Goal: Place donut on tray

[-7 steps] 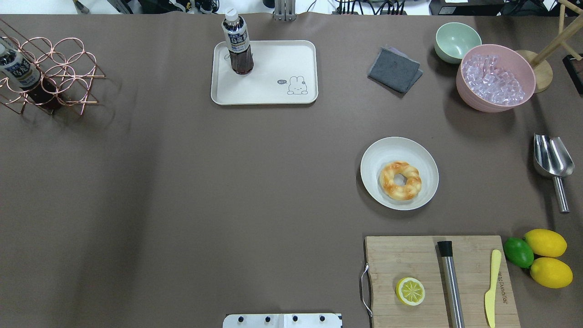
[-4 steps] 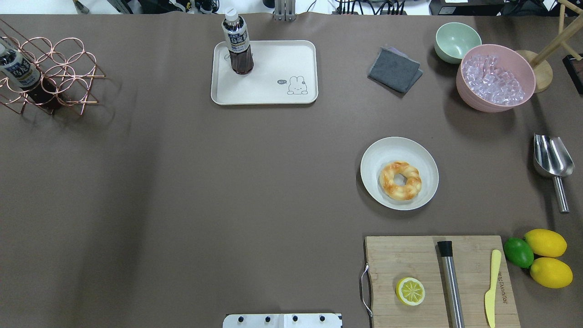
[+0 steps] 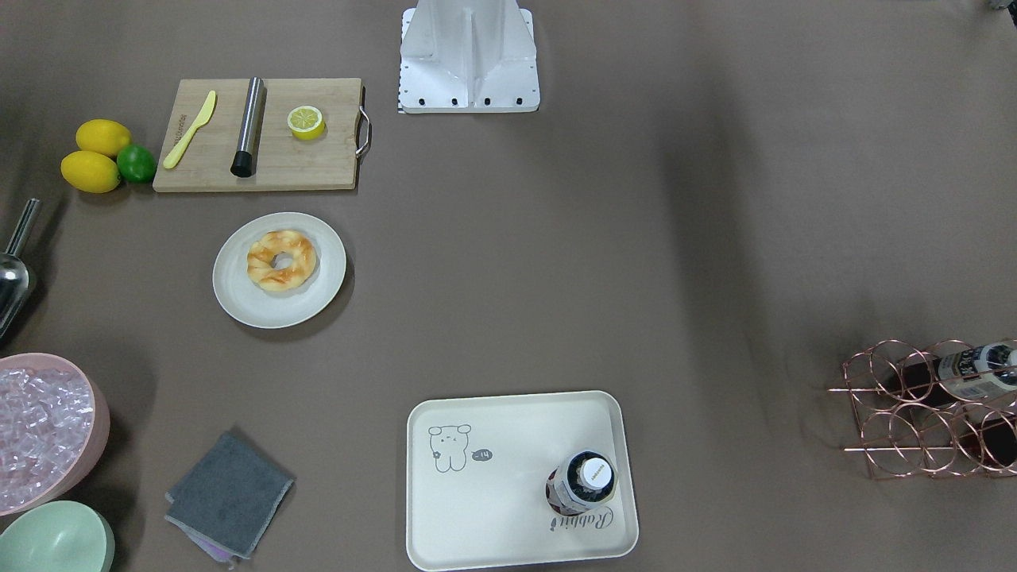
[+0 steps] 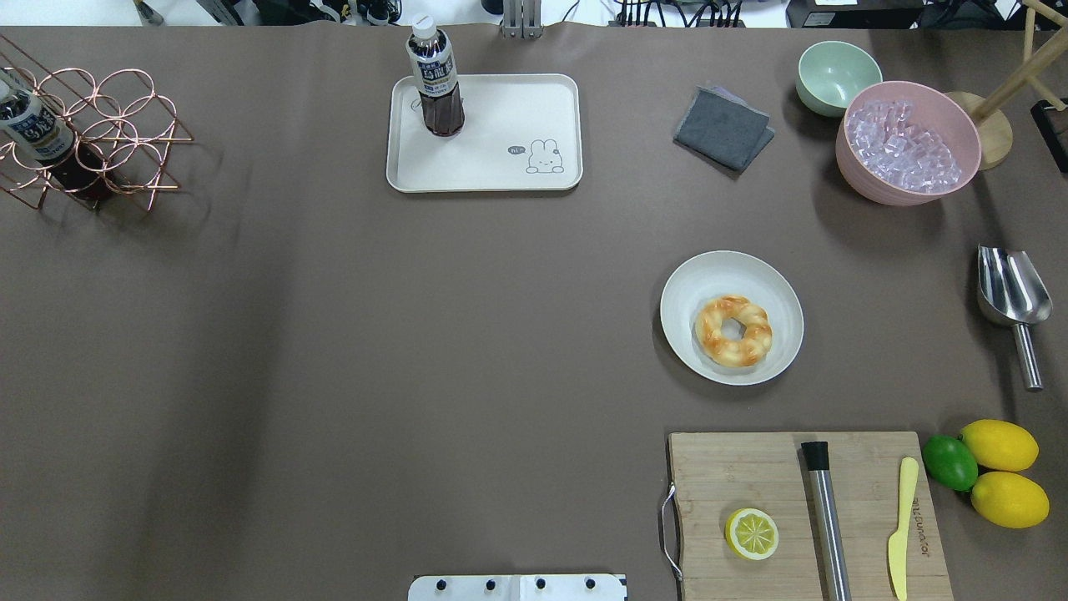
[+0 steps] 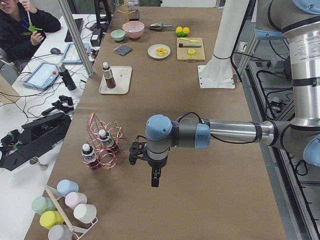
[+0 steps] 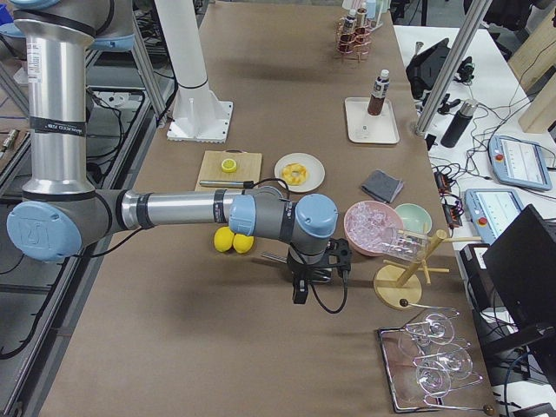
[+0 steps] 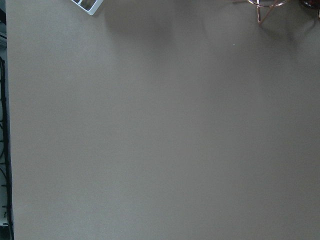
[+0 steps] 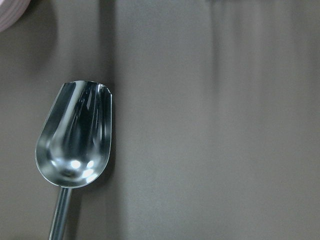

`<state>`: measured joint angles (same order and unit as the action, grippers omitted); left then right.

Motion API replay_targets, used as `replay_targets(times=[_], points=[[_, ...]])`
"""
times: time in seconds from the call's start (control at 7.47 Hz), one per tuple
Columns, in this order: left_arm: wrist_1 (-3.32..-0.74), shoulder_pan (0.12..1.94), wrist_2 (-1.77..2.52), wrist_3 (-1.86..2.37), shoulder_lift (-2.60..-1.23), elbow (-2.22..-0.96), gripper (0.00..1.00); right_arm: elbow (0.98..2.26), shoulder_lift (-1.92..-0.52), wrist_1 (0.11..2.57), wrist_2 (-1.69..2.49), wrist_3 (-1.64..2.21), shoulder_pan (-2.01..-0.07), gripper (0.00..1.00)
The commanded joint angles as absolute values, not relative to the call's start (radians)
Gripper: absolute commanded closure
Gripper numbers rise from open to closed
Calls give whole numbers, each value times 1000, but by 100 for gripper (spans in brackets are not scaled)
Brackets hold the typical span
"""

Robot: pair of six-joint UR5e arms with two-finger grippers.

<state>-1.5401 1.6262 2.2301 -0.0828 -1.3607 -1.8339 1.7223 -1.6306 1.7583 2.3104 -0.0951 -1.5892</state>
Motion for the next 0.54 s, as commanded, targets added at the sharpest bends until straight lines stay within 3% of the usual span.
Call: replay_targets(times=[0.0,0.4], points=[[-1540,1626,2230,-83,-1356,-1841,2,1723,-1629,1758,2307,-95,-1589,0],[-1540,1626,2230,-84,-1356,-1841,2,1726,-1615,1758,2298,-94,-1562,0]])
